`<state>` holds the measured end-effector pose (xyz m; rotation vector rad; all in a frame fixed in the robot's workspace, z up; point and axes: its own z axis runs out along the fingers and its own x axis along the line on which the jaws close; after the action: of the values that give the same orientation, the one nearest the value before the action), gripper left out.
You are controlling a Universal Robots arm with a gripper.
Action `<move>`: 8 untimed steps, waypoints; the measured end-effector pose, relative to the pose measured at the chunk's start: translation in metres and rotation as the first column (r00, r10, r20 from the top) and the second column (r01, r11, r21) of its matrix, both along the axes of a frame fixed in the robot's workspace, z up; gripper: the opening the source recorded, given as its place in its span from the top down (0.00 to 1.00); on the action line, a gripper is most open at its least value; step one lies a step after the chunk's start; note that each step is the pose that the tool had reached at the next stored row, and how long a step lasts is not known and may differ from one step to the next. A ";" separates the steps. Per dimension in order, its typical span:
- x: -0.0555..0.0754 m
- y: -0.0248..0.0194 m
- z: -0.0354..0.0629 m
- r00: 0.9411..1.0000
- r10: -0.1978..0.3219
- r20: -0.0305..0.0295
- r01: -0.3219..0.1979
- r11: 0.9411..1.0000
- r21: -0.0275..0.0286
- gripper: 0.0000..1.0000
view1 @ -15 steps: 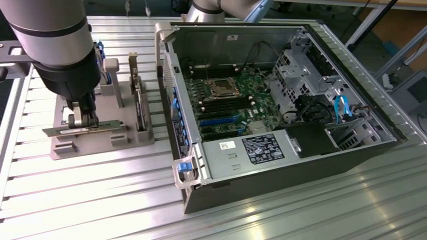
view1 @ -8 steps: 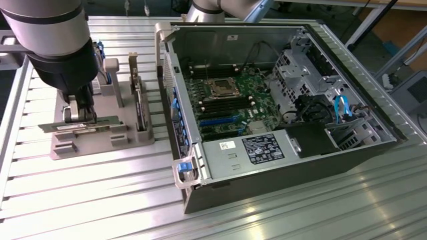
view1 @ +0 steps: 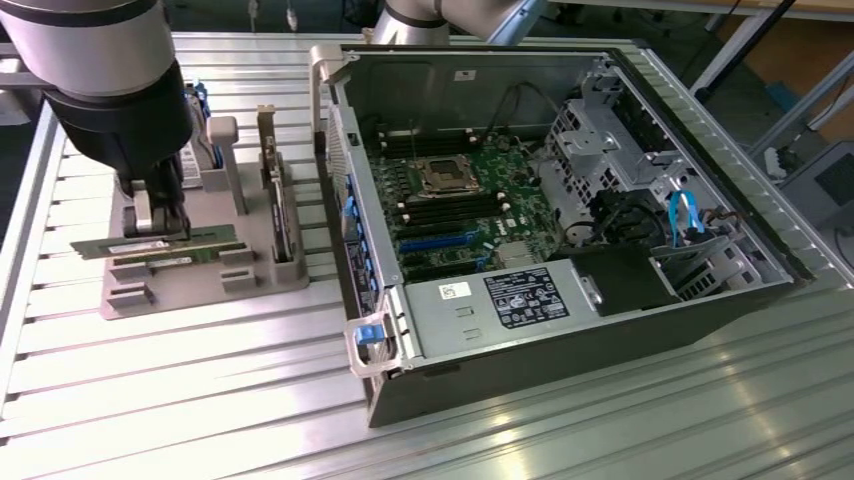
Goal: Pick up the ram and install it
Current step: 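Pick up the ram and move it above insertion slot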
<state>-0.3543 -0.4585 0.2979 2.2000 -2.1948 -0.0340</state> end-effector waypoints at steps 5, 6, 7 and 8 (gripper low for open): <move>0.000 0.0000 0.0080 1.000 0.000 0.000 0.000 1.000 0.000 0.88; 0.000 0.0000 0.0098 1.000 0.000 0.000 0.000 1.000 0.000 0.88; 0.000 0.0000 0.0117 1.000 0.000 0.000 0.000 1.000 0.000 0.88; 0.000 0.0000 0.0135 1.000 0.000 0.000 0.000 1.000 0.000 0.88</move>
<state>-0.3543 -0.4585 0.3114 2.1999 -2.1948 -0.0339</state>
